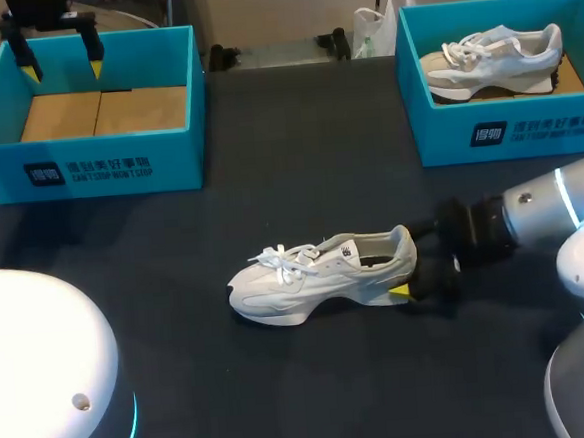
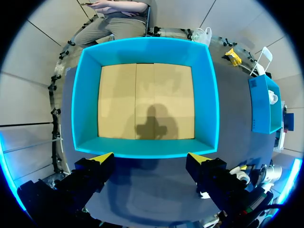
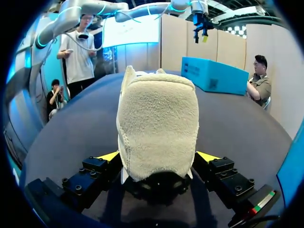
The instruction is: Take the shoe out of the shoebox, open the shoe tongue, remove and reinsert the insole, then place the shoe into the shoebox
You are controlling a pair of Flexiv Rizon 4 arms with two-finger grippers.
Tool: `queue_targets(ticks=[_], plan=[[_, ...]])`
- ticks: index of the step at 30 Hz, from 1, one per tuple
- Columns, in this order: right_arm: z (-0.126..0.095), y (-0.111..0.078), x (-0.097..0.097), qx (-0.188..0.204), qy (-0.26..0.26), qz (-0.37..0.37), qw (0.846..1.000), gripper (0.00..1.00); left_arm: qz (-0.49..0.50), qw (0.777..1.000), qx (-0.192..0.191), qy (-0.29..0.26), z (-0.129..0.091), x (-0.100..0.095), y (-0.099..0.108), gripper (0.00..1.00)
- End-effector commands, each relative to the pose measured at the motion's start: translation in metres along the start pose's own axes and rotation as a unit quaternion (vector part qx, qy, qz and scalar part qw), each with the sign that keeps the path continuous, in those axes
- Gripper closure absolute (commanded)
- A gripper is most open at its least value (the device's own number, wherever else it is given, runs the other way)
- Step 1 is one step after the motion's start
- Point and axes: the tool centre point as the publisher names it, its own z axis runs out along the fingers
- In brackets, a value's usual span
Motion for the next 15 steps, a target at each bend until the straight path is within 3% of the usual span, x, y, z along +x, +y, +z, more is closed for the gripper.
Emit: queue_targets(ticks=[1, 11, 12, 14, 15], plan=[[0.012, 0.001, -0.002, -0.004, 0.001, -0.001, 1.000, 0.00, 0.000, 1.000, 0.000, 0.000, 0.000, 0.000, 0.000, 0.00], [0.022, -0.003, 0.001, -0.008, 0.007, 0.002, 1.000, 0.00, 0.000, 1.000, 0.000, 0.000, 0.000, 0.000, 0.000, 0.00], [0.022, -0.003, 0.001, -0.008, 0.007, 0.002, 1.000, 0.20, 0.000, 1.000, 0.000, 0.000, 0.000, 0.000, 0.000, 0.00], [0.023, -0.002, 0.002, -0.008, 0.007, 0.001, 1.000, 0.85, 0.000, 1.000, 0.000, 0.000, 0.000, 0.000, 0.000, 0.00], [0.023, -0.002, 0.002, -0.009, 0.006, 0.001, 1.000, 1.00, 0.000, 1.000, 0.000, 0.000, 0.000, 0.000, 0.000, 0.00]])
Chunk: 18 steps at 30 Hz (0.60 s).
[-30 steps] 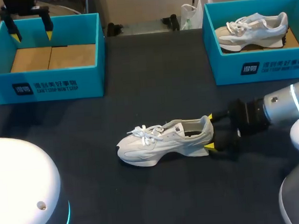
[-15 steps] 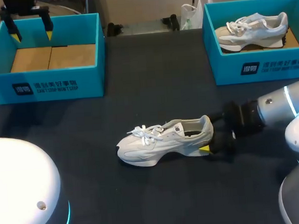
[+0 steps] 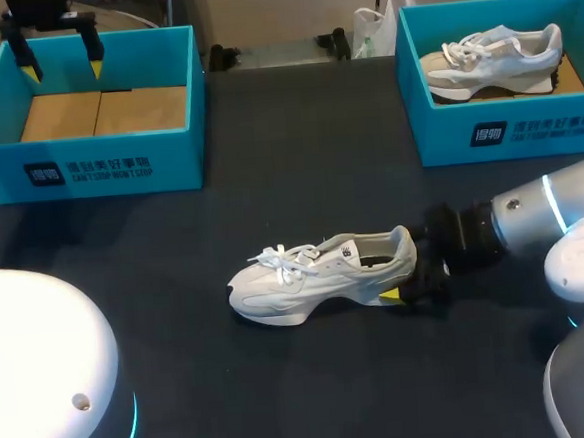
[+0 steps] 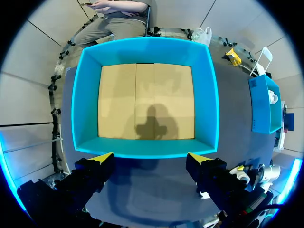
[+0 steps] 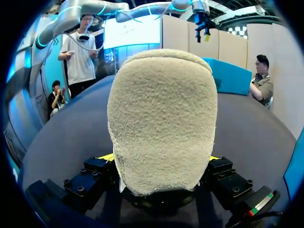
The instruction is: Take the shoe out of the shoebox, open the shoe tongue, remove and reinsert the insole, then place the shoe into the shoebox
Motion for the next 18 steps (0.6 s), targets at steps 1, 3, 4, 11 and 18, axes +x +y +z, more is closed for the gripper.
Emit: queue_targets(ticks=[1, 3, 4, 11, 18], plan=[[0.0062, -0.0015, -0.0005, -0.001, -0.003, -0.001, 1.000, 1.00, 0.000, 1.000, 0.000, 0.000, 0.0000, 0.0000, -0.0001, 0.00], [0.0073, -0.0016, 0.0008, -0.002, -0.005, -0.001, 1.000, 1.00, 0.000, 1.000, 0.000, 0.000, 0.0000, 0.0000, -0.0001, 0.00], [0.0076, -0.0018, 0.0016, -0.007, -0.008, 0.000, 1.000, 1.00, 0.000, 1.000, 0.000, 0.000, 0.0000, 0.0000, -0.0001, 0.00], [0.0076, -0.0018, 0.0016, -0.007, -0.008, 0.000, 1.000, 1.00, 0.000, 1.000, 0.000, 0.000, 0.0000, 0.0000, -0.0001, 0.00], [0.0076, -0.0018, 0.0016, -0.007, -0.008, 0.000, 1.000, 1.00, 0.000, 1.000, 0.000, 0.000, 0.0000, 0.0000, -0.0001, 0.00]])
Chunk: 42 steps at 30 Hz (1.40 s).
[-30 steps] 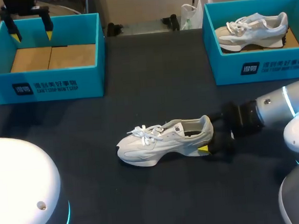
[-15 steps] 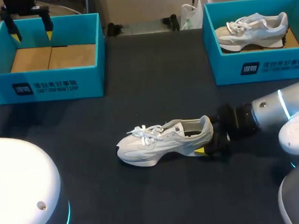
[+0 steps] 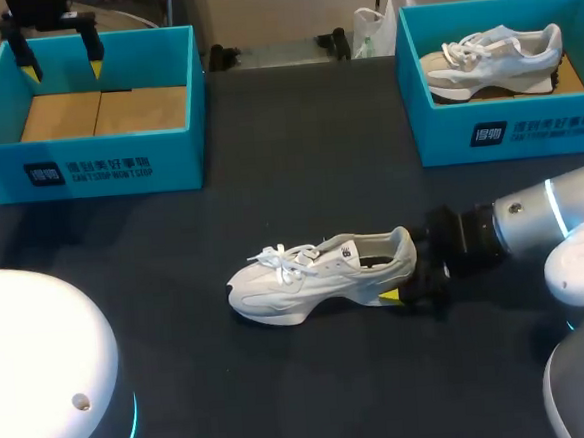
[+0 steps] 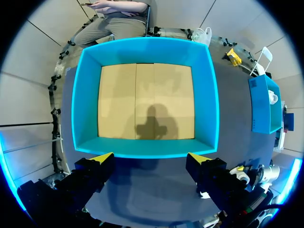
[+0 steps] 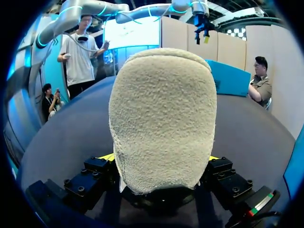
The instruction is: Take the shoe out of the shoebox, open the shoe tongue, remove and reinsert the insole, then place the shoe into the shoebox
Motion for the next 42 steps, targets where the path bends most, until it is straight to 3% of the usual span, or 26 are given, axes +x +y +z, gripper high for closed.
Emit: queue_targets(ticks=[1, 3, 4, 5, 15, 17, 27, 42], plan=[[0.007, -0.002, 0.001, 0.002, -0.001, 0.000, 1.000, 1.00, 0.000, 1.000, 0.000, 0.000, 0.000, 0.000, 0.000, 0.00], [0.007, -0.002, 0.001, 0.002, -0.001, 0.000, 1.000, 1.00, 0.000, 1.000, 0.000, 0.000, 0.000, 0.000, 0.000, 0.00], [0.007, -0.002, 0.001, 0.002, -0.001, 0.000, 1.000, 1.00, -0.050, 0.999, -0.006, -0.014, 0.001, 0.008, 0.004, 0.00], [0.007, -0.002, 0.001, 0.002, -0.001, 0.000, 1.000, 1.00, -0.024, 1.000, 0.006, 0.000, 0.001, 0.014, 0.014, 0.00], [0.007, -0.002, 0.001, 0.002, -0.001, 0.000, 1.000, 1.00, -0.020, 0.998, -0.049, 0.021, -0.003, 0.066, 0.083, 0.00], [0.007, -0.002, 0.001, 0.002, -0.001, 0.000, 1.000, 1.00, -0.011, 0.999, -0.046, 0.019, -0.001, 0.075, 0.096, 0.00], [0.007, -0.002, 0.001, 0.002, -0.001, 0.000, 1.000, 1.00, 0.012, 0.996, -0.083, 0.010, 0.005, 0.122, 0.140, 0.00], [0.007, -0.002, 0.001, 0.002, -0.001, 0.000, 1.000, 1.00, 0.012, 0.999, -0.052, -0.009, 0.011, 0.205, 0.214, 0.00]])
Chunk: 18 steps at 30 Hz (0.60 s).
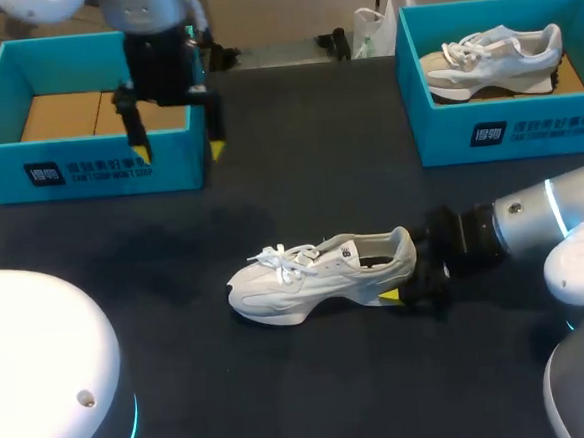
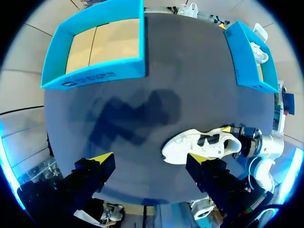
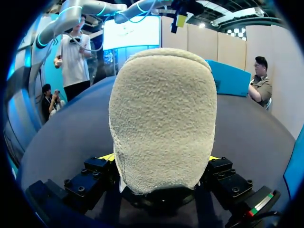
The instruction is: Take the shoe out of the shoebox, open the shoe tongue, remove and reinsert the insole, then place the shoe into the shoebox
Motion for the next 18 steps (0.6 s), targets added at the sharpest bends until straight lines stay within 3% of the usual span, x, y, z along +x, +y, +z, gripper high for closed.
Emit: queue_targets(ticks=[1, 10, 18], plan=[[0.006, -0.002, 0.001, 0.002, -0.001, 0.000, 1.000, 1.00, -0.003, 1.000, 0.025, -0.010, 0.009, 0.024, 0.018, 0.00], [0.006, -0.002, 0.001, 0.002, -0.001, 0.000, 1.000, 1.00, -0.005, 1.000, 0.020, -0.023, 0.032, 0.074, 0.034, 0.00], [0.006, -0.002, 0.001, 0.002, -0.001, 0.000, 1.000, 1.00, 0.002, 0.998, 0.023, -0.057, 0.066, 0.110, 0.041, 0.00]])
